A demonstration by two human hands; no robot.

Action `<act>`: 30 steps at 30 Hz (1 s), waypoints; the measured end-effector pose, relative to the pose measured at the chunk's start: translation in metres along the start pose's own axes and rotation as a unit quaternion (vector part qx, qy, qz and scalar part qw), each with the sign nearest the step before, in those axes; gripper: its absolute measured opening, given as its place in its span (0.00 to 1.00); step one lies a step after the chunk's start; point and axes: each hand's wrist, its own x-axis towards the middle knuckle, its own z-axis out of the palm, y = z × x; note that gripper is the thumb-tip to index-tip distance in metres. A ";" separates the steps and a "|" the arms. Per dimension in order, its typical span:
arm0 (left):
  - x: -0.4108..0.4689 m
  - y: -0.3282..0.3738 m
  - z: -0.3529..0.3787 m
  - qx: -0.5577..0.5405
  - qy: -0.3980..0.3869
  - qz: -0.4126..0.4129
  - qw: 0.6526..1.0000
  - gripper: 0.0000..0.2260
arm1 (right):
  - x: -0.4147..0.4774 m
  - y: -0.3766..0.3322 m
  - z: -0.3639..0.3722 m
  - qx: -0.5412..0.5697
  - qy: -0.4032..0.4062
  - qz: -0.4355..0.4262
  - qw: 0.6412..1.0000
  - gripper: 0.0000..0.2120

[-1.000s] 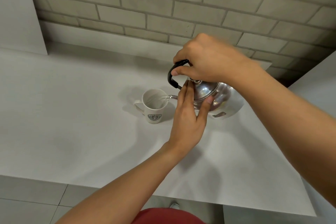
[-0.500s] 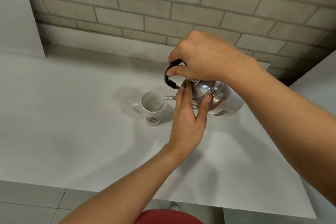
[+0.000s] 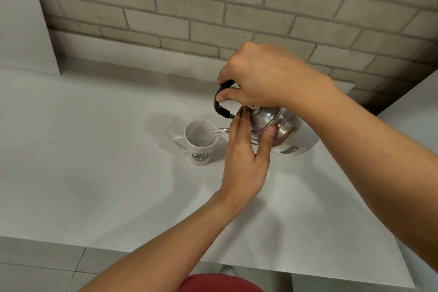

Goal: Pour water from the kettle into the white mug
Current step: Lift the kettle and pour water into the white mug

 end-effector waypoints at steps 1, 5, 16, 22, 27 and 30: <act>0.000 0.000 0.000 -0.001 0.001 0.001 1.000 0.26 | 0.001 0.000 0.000 0.000 -0.001 0.001 1.000 0.16; 0.000 -0.002 0.000 -0.006 0.005 -0.003 1.000 0.26 | 0.002 -0.002 0.000 -0.005 0.006 0.005 1.000 0.17; 0.003 -0.004 0.001 -0.013 0.005 0.000 1.000 0.26 | 0.005 -0.001 0.001 -0.017 0.005 -0.001 1.000 0.16; 0.004 -0.002 0.001 -0.001 0.012 0.006 1.000 0.25 | 0.007 -0.002 -0.001 -0.024 -0.003 0.001 1.000 0.16; 0.004 -0.001 -0.001 0.012 0.011 0.009 1.000 0.25 | 0.009 -0.002 -0.001 -0.028 -0.006 -0.001 1.000 0.16; 0.004 0.001 -0.001 0.014 0.011 0.007 1.000 0.24 | 0.010 -0.003 -0.002 -0.028 -0.009 0.000 1.000 0.16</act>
